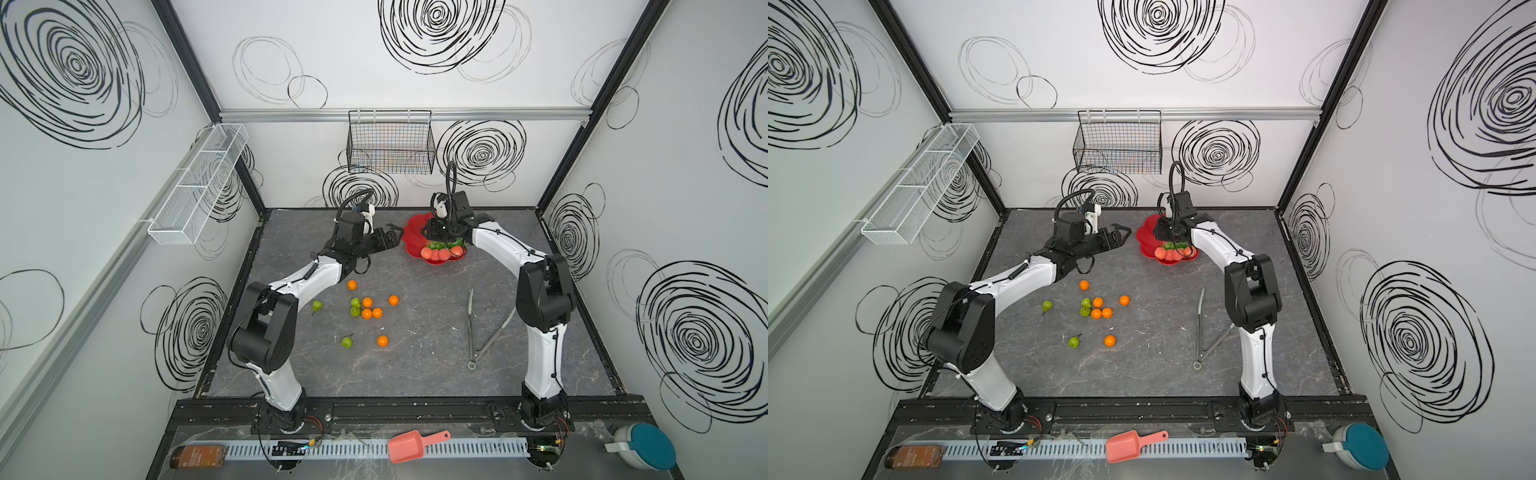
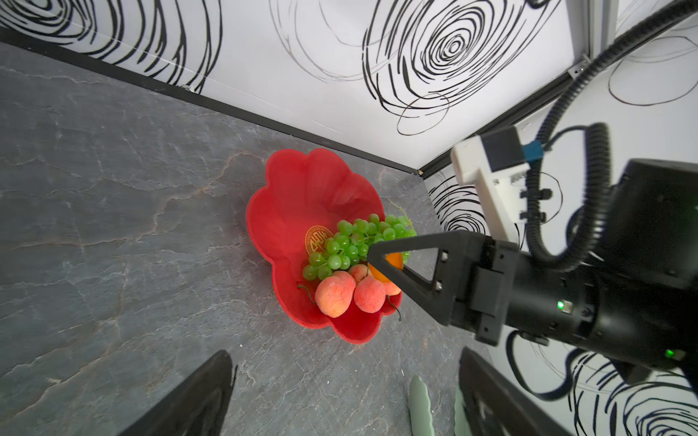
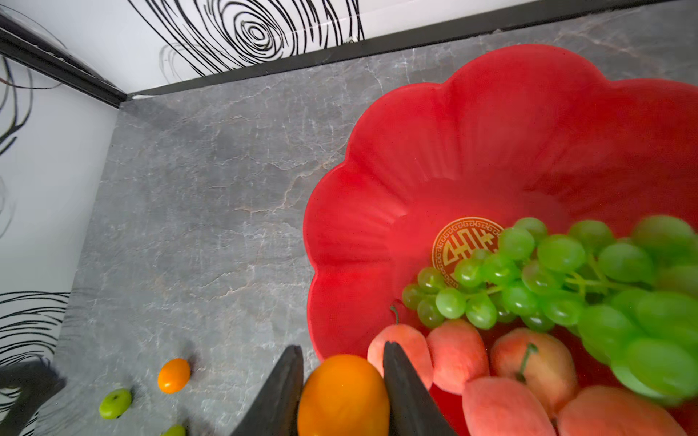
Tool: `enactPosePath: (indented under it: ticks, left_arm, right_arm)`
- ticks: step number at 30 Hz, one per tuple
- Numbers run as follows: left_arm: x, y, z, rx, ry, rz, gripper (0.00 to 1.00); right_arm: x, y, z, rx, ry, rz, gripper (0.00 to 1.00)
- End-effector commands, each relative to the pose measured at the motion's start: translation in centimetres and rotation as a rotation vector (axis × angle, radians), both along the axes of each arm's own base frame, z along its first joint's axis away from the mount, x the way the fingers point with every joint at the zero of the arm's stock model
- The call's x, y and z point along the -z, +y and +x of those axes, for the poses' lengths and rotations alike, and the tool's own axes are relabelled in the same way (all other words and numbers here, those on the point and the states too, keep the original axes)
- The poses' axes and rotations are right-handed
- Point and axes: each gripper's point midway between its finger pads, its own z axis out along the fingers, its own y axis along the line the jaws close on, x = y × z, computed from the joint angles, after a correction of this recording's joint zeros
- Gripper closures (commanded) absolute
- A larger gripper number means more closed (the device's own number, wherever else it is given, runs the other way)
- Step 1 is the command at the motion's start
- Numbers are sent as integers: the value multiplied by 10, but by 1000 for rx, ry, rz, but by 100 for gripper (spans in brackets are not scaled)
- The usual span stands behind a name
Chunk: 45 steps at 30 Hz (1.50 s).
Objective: Place and organize the fake fruits in the fruit bowl
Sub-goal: 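Lift the kumquat with the right gripper and carry it over the red bowl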
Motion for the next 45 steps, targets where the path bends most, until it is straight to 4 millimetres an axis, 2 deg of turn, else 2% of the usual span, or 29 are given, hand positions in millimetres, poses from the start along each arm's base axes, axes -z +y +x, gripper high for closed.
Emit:
enactPosePath:
  ticks: [1, 10, 16, 27, 33, 36, 40, 45]
  left_arm:
    - [-28, 6, 9, -40, -95, -51, 4]
    - [-23, 7, 12, -36, -81, -65, 4]
    - [-19, 4, 12, -35, -69, -39, 4]
    - [-17, 3, 13, -29, -65, -29, 4]
    - [-18, 10, 15, -50, -73, 0, 4]
    - [-22, 13, 15, -59, -83, 9, 4]
    - [-30, 17, 13, -73, -107, 36, 4]
    - [-55, 18, -1, -78, -155, 86, 4]
  right_arm:
    - [2, 0, 18, 34, -9, -1, 65]
    - [41, 0, 53, 73, 8, -39, 64]
    - [60, 0, 65, 76, 17, -64, 63]
    - [68, -4, 76, 83, 14, -50, 54]
    - [60, -5, 77, 83, 11, -38, 52]
    - [47, -5, 78, 80, -7, -31, 52]
    - [17, -5, 76, 73, -46, -25, 52]
    - [-21, -6, 66, 68, -79, -21, 52]
